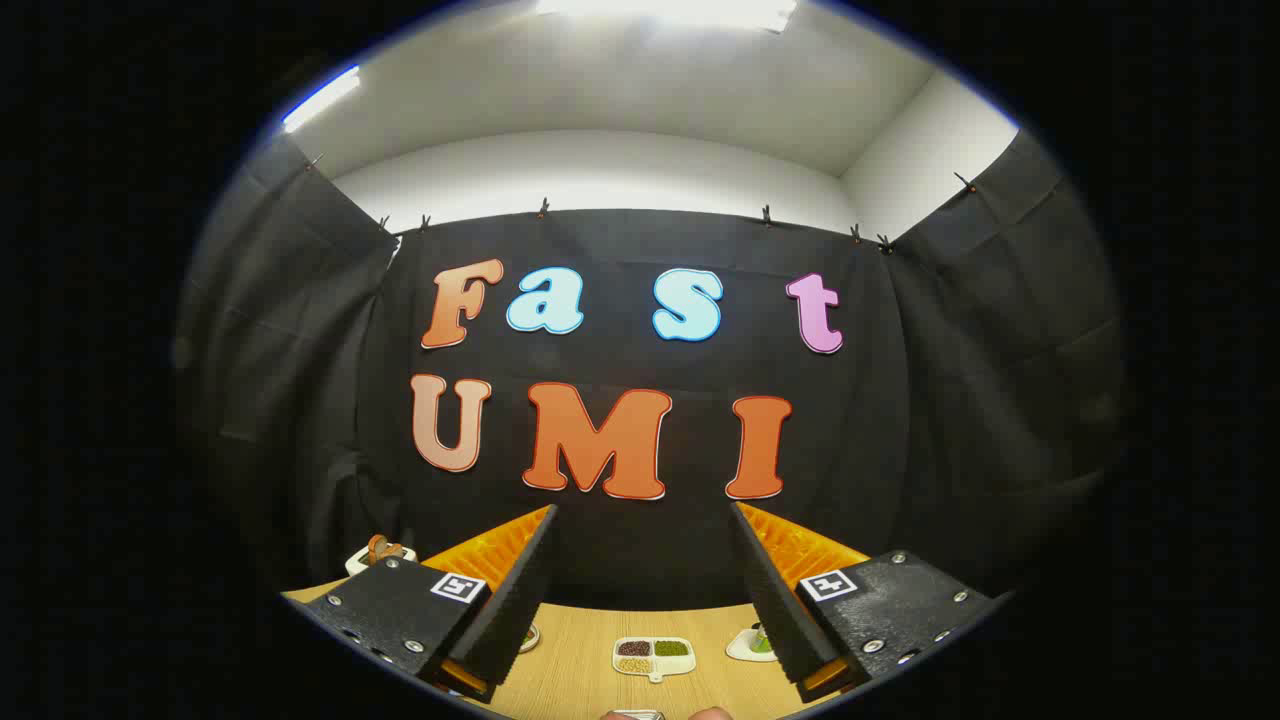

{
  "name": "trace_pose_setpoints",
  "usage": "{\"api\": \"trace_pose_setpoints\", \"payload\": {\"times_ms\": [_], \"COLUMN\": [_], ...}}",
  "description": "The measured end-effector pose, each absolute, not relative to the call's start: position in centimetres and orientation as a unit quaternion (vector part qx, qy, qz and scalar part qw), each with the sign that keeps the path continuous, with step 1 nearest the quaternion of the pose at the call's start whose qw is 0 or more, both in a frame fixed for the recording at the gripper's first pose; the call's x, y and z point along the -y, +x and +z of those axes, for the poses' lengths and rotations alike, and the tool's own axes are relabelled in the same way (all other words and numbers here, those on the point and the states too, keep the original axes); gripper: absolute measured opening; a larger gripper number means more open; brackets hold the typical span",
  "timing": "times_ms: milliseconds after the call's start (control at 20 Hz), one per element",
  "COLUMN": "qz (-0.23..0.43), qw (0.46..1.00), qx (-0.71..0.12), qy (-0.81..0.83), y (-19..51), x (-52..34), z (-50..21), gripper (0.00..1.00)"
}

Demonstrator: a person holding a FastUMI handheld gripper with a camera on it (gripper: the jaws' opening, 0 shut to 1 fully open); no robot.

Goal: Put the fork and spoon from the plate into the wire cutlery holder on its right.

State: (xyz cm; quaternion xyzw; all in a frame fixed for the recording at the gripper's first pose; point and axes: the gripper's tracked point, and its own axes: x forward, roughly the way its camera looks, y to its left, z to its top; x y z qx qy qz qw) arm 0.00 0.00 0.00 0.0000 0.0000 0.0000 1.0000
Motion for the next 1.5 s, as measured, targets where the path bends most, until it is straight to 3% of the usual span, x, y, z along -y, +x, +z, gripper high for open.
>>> {"api": "trace_pose_setpoints", "payload": {"times_ms": [700,1100,1300,1500], "qz": [0.051,0.034,0.059,0.13], "qw": [0.997,0.999,0.997,0.987], "qx": [0.024,0.032,-0.021,-0.083], "qy": [0.054,0.017,0.039,0.043], "y": [1.4,1.3,1.5,0.8], "x": [-3.4,-3.9,-6.8,-12.7], "z": [2.9,3.5,0.2,-3.9], "gripper": [0.95,0.94,0.9,0.89]}}
